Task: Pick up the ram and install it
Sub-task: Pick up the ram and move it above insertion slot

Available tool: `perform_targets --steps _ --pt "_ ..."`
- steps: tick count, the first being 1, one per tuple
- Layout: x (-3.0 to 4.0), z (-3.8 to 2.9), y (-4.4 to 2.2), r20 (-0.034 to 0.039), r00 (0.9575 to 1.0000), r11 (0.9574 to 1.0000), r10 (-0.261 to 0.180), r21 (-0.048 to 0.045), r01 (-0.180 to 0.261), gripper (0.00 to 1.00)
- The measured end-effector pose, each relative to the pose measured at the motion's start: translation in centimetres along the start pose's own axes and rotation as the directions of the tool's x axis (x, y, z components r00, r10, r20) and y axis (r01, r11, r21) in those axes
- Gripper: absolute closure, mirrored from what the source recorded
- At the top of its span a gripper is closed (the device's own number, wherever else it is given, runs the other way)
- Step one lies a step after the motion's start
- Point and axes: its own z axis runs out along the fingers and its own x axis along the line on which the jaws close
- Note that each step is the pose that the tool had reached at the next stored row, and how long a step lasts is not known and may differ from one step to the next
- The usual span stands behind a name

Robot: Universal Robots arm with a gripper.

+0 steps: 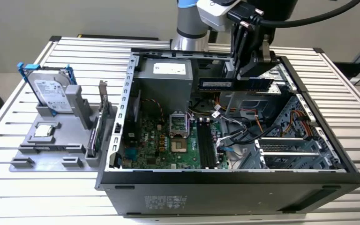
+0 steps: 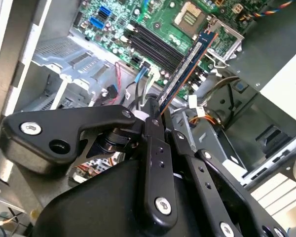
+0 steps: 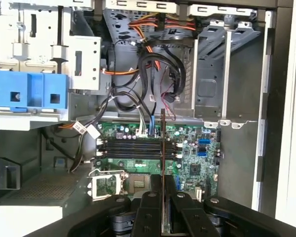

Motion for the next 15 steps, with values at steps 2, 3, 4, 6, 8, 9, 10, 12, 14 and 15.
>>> perform_targets --steps 2,3,4,6,8,9,10,12,14,15 --pt "0.59 -0.04 0.01 0.0001 1.0 1.0 0.0 0.0 0.0 1.0" --pt "0.89 -0.06 0.01 0.0 1.0 1.0 0.0 0.0 0.0 1.0" --pt "1.19 -0.08 0.02 0.0001 1.0 1.0 0.0 0.0001 0.0 1.0" --pt "1.7 -0.12 0.02 0.0001 1.0 1.0 0.0 0.0001 0.0 1.0" --pt "2.16 -0.14 0.03 0.0001 1.0 1.0 0.001 0.0001 -0.001 1.0" --pt "2.34 -0.15 0.03 0.0001 1.0 1.0 0.001 0.0001 -0.001 1.0" --pt "2.5 -0.16 0.04 0.0001 1.0 1.0 0.001 0.0001 -0.001 1.0" --pt "2.76 -0.17 0.04 0.0001 1.0 1.0 0.001 0.0001 -0.001 1.0" --pt "2.92 -0.17 0.04 0.0001 1.0 1.0 0.002 0.0001 -0.002 1.0" --pt "2.99 -0.17 0.05 0.0001 1.0 1.0 0.002 0.0001 -0.002 1.0"
